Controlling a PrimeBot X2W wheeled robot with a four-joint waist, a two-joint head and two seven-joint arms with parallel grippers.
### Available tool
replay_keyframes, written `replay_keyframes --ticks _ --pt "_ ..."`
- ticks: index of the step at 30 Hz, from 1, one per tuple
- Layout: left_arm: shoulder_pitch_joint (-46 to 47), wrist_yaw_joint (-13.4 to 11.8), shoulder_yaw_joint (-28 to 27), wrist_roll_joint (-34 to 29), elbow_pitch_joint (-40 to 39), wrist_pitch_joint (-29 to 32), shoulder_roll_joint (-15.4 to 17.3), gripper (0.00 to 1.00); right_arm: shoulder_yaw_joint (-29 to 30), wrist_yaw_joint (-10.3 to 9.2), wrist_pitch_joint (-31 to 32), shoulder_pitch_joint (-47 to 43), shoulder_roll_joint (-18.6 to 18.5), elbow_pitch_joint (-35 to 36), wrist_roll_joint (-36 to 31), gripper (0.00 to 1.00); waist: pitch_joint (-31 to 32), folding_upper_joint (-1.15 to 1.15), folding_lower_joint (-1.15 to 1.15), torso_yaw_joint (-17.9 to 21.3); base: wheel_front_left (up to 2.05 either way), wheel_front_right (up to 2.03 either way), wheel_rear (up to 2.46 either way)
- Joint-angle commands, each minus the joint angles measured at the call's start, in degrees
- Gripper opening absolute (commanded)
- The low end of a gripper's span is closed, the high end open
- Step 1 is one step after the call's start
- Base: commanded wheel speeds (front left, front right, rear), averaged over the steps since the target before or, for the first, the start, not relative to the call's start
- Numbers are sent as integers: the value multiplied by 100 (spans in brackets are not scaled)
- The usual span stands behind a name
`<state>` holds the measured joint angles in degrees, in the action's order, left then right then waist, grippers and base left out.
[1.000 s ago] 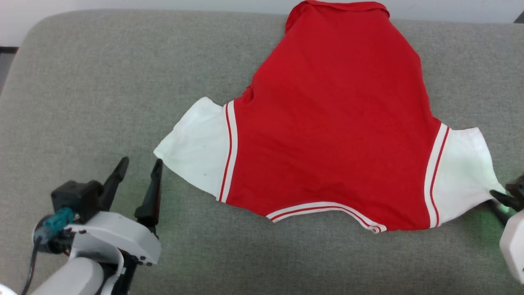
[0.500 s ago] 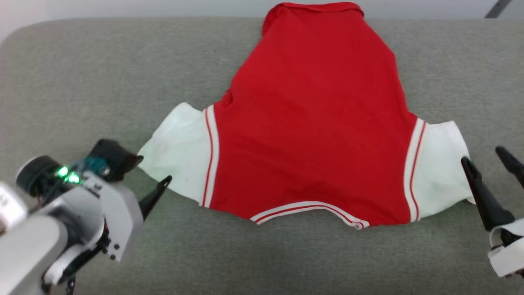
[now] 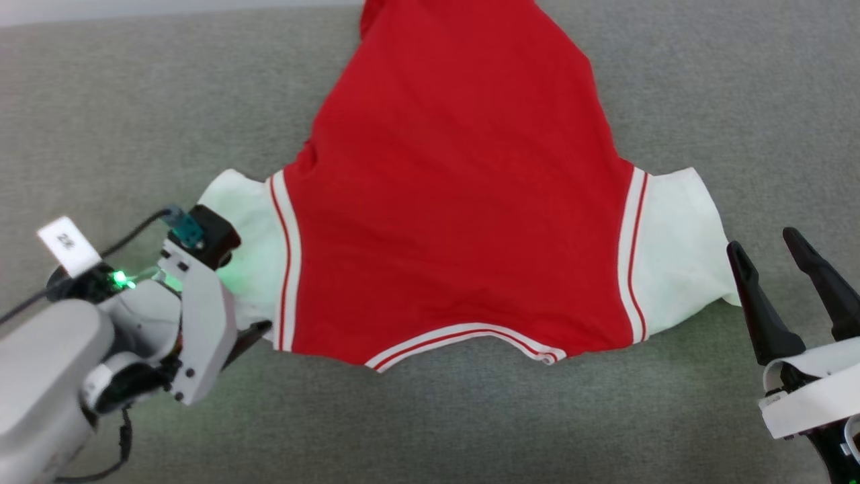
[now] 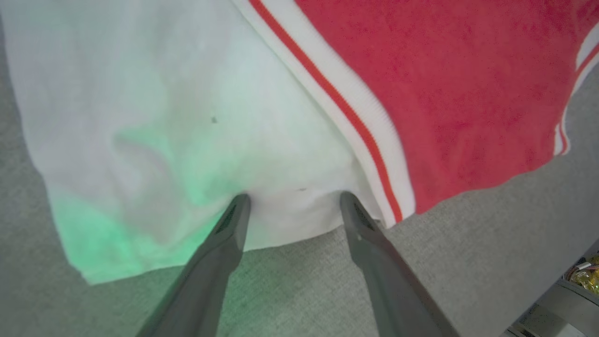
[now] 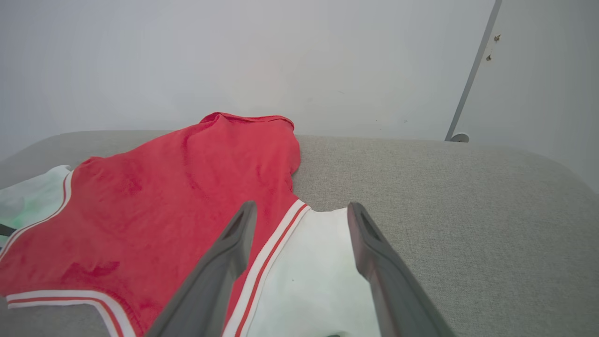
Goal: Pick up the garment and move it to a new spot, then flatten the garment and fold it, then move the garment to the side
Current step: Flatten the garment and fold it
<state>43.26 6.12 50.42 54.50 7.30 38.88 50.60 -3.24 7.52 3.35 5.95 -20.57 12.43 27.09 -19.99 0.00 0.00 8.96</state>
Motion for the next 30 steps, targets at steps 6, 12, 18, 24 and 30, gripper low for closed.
replay_keyframes --ticks 6,12,18,24,30 --pt "-107 75 187 210 417 10 -174 42 -87 -6 -10 134 -66 -125 -99 100 -147 0 0 173 0 0 0" --pt "-112 117 271 341 529 -109 -408 0 -791 -6 743 315 -836 -269 -293 100 -205 0 0 105 0 0 0" --pt "-21 140 346 288 472 -342 -675 0 -1775 -6 1945 957 -1730 -451 -53 100 -258 0 0 -92 0 0 0" --pt "72 153 461 256 438 -517 -964 0 -2556 -6 2866 1548 -2295 -917 304 100 -342 0 0 -410 0 0 0" --pt "148 152 401 297 603 -858 -1172 0 -2882 -3 2971 1681 -2440 -1288 726 9 -347 0 0 -620 0 0 0"
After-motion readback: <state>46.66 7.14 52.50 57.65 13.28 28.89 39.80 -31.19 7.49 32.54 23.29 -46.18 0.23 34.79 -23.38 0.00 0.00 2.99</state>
